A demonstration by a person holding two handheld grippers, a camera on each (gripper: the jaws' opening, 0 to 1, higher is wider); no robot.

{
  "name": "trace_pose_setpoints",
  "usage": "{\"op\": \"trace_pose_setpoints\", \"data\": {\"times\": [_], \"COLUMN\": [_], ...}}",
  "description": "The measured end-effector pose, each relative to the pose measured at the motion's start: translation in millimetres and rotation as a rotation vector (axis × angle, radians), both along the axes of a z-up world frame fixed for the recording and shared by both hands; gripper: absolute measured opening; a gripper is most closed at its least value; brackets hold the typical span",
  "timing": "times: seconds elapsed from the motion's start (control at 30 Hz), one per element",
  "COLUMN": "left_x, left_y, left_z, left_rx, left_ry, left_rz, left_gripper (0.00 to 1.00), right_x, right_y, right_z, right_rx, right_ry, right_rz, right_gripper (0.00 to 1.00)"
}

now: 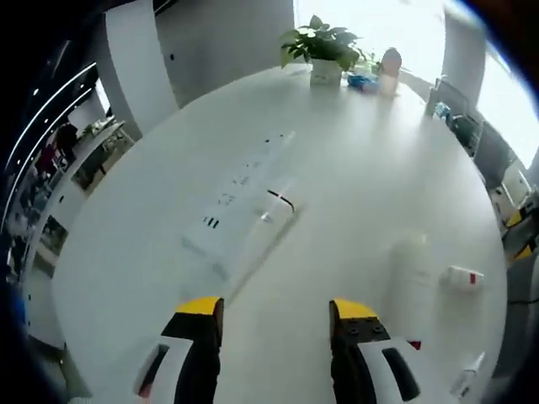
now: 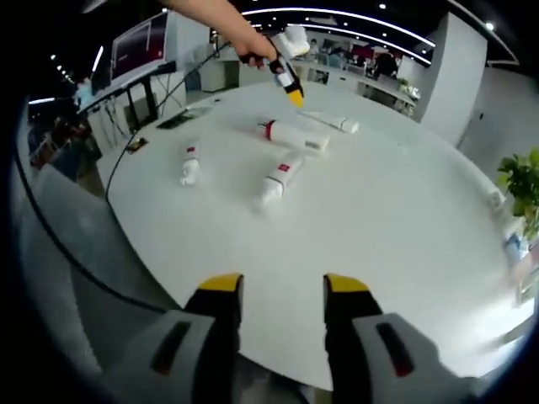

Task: Arrange the skincare products in the storage area until every visible bottle or jar stands upright without overlapping.

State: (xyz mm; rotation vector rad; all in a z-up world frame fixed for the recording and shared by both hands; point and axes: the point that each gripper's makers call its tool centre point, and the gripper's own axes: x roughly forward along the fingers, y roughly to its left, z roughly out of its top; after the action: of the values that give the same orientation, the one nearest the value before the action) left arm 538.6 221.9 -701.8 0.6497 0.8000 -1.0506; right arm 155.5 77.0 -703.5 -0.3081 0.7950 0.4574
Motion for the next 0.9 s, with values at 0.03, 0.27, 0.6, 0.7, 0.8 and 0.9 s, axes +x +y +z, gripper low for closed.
{"op": "trace_pose_setpoints", "data": {"times": [0.03, 0.27, 0.6, 0.7, 0.8, 0.9], "left_x": [18.8, 47.6, 87.7, 63.0, 76.0, 73.7], "left_y": [-0.1, -26.8, -60.1, -69.0, -72.0, -72.2], "left_z": [-10.4, -25.5, -54.4, -58.1, -58.4, -60.2], "left_rx": [0.002, 0.041, 0.090, 0.096, 0.085, 0.080], "left_ry": [0.005, -0.029, -0.033, 0.003, -0.009, 0.021], "left_rz": [-0.005, -0.110, -0.272, -0.326, -0.298, -0.301], "left_gripper": [0.55, 0.56, 0.54, 0.49, 0.41, 0.36], "right_x": [-0.1, 0.1, 0.1, 0.5, 0.6, 0.4], "right_y": [-0.2, -2.7, -7.0, -8.1, -8.8, -8.4], "right_z": [-0.4, -4.9, -9.5, -9.6, -9.8, -10.3], "right_rx": [0.000, -0.007, -0.009, -0.011, -0.012, -0.013], "right_ry": [0.002, 0.014, 0.023, 0.020, 0.018, 0.019], "right_rz": [-0.001, -0.007, -0.027, -0.033, -0.036, -0.033], "right_gripper": [0.39, 0.39, 0.39, 0.39, 0.39, 0.39]}}
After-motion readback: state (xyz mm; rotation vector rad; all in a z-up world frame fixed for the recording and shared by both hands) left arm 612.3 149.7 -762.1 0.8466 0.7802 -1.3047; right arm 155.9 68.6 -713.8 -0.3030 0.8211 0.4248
